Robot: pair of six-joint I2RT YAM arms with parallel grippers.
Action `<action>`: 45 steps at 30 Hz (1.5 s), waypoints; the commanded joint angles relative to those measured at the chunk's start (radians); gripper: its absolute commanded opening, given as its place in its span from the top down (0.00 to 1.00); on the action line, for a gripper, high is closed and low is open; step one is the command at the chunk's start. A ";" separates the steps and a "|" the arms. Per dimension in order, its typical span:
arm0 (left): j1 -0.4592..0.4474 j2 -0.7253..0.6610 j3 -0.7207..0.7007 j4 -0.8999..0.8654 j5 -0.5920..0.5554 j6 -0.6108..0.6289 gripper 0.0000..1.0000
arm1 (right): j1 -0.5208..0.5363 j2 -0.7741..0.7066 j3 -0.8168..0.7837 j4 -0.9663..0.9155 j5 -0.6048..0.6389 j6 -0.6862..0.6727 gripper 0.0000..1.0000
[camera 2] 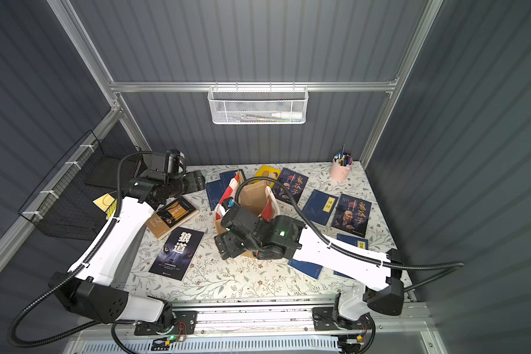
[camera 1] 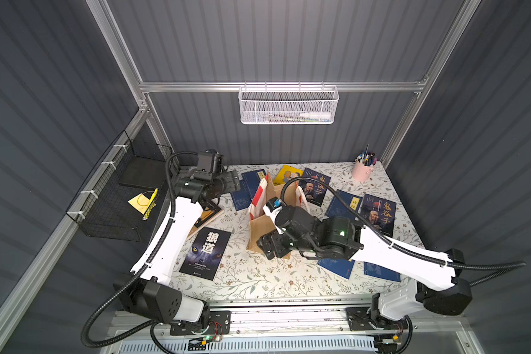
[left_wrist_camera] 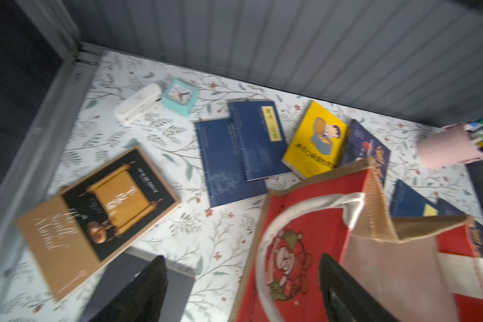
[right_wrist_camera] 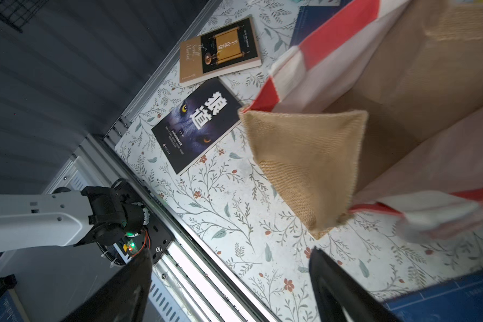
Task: Put the books into the canvas bag
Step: Adjust the canvas bag at the center of the board, then pick up the book from the center of the board.
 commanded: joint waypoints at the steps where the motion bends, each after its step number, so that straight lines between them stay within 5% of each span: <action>1: 0.050 0.017 -0.053 -0.159 -0.009 0.069 0.10 | 0.031 0.072 0.023 0.037 -0.010 0.016 0.12; 12: 0.162 0.116 -0.263 -0.108 0.099 0.124 0.08 | 0.107 0.331 0.094 0.196 -0.134 0.087 0.25; 17: 0.213 0.119 -0.363 -0.036 0.093 0.092 0.01 | 0.101 0.508 0.261 0.102 -0.129 0.119 0.34; 31: 0.426 0.152 -0.509 0.119 0.160 0.075 0.01 | 0.000 0.775 0.421 0.096 -0.186 0.287 0.27; 45: 0.489 0.202 -0.630 0.214 0.261 0.099 0.01 | -0.064 0.926 0.485 0.149 -0.265 0.307 0.24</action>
